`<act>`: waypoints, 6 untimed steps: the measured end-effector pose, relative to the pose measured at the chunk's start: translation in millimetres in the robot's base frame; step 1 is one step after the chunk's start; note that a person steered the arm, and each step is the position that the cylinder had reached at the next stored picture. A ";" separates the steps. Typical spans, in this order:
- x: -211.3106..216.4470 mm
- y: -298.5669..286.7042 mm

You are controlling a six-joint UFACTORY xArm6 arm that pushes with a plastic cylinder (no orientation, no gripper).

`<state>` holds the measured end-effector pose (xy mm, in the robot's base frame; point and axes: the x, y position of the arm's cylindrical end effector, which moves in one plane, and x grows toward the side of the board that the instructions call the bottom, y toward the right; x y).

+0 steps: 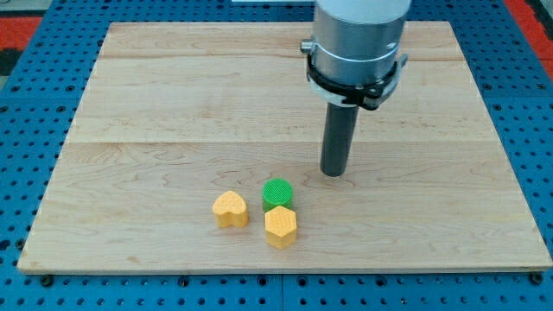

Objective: Point your arm towards center right

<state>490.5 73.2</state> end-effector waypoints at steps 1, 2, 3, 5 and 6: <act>-1.0 11.6; -8.8 31.0; -29.4 77.6; -166.5 179.3; -238.4 217.0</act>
